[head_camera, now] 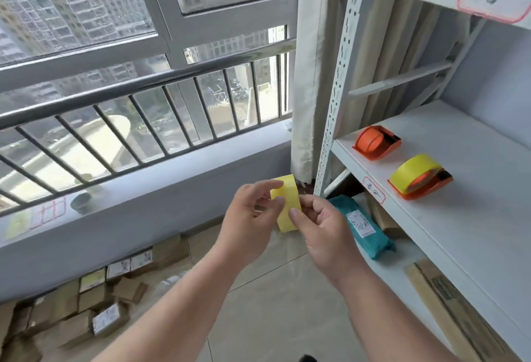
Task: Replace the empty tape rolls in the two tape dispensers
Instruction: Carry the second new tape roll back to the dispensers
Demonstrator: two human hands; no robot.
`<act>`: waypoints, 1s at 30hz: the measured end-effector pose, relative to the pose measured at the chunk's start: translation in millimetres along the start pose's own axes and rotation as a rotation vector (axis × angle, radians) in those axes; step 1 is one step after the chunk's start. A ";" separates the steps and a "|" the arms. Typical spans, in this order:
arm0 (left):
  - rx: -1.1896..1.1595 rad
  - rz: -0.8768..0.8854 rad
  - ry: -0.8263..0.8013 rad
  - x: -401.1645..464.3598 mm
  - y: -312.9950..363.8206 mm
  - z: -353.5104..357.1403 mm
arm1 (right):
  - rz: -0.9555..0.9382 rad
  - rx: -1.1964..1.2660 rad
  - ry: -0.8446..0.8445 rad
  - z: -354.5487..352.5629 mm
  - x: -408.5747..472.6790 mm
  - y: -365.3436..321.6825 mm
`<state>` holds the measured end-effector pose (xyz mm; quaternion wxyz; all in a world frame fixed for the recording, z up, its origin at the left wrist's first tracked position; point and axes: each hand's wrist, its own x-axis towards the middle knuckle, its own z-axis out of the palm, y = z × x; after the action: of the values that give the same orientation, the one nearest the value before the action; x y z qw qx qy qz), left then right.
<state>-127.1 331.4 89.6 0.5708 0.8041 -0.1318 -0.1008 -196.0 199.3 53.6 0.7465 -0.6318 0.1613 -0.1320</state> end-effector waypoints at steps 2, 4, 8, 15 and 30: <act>0.013 0.011 0.014 15.8 -1.7 3.9 | 0.000 -0.032 0.043 -0.1 14.2 1.3; 0.023 0.015 0.006 35.3 -3.5 6.2 | 0.001 -0.058 0.074 0.7 27.8 2.5; 0.043 0.010 -0.043 80.7 -5.0 5.0 | -0.011 -0.146 0.145 6.4 54.2 4.9; 0.347 0.260 -0.331 160.3 -5.5 -6.3 | -0.005 -0.219 0.355 32.9 96.3 2.4; 0.355 0.462 -0.479 248.3 7.1 50.7 | -0.001 -0.133 0.568 -5.8 137.2 7.7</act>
<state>91.0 202.7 76.8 0.3835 0.7931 -0.4550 -0.1301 -73.1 140.3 35.0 0.6284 -0.6170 0.3719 -0.2933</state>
